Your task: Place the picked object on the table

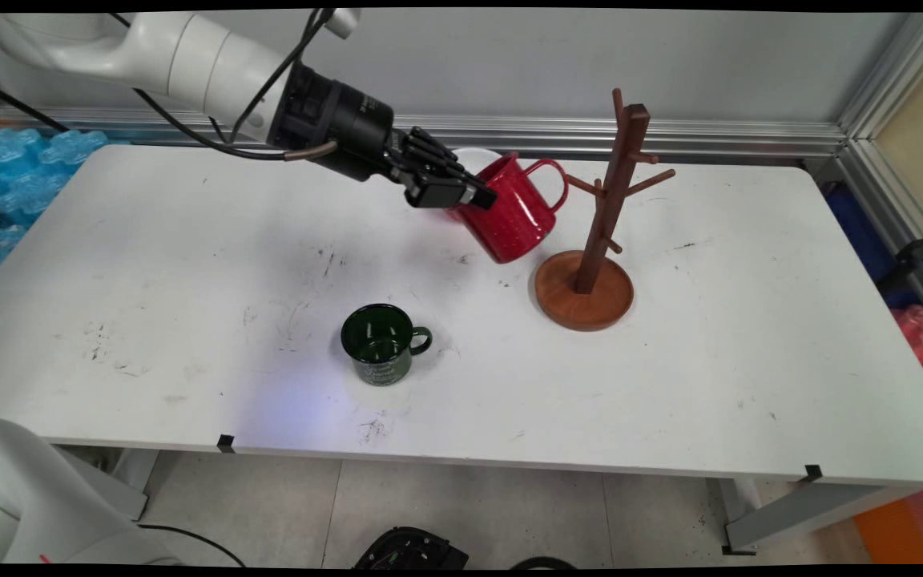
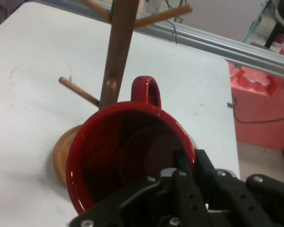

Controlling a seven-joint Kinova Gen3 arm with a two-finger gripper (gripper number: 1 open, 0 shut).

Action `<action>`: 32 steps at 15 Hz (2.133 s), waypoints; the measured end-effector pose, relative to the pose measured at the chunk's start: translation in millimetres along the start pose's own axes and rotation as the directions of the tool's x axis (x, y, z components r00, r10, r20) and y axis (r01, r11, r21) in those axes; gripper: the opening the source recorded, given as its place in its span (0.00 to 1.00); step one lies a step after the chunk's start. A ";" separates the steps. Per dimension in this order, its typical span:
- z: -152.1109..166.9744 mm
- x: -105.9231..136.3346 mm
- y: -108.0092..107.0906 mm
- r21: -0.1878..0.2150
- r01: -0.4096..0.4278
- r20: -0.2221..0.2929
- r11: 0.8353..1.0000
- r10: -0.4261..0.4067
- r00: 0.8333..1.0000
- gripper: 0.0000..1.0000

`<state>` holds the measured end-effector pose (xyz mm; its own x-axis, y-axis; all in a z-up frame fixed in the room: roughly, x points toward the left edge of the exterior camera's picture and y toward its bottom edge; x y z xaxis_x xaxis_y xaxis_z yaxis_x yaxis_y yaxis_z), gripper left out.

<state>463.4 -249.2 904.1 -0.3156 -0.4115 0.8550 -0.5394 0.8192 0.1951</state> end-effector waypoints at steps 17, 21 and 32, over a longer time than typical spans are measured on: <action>-15.5 -33.4 -40.7 0.019 -0.183 0.136 0.983 0.179 0.974 0.00; -17.7 -43.8 -49.0 0.019 -0.227 0.177 0.974 0.220 0.959 0.00; -24.5 -68.0 -71.3 0.032 -0.327 0.268 0.945 0.307 0.913 0.00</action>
<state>542.5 -269.8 843.8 -0.6628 -0.2314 0.7121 -0.4312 0.8955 -0.1104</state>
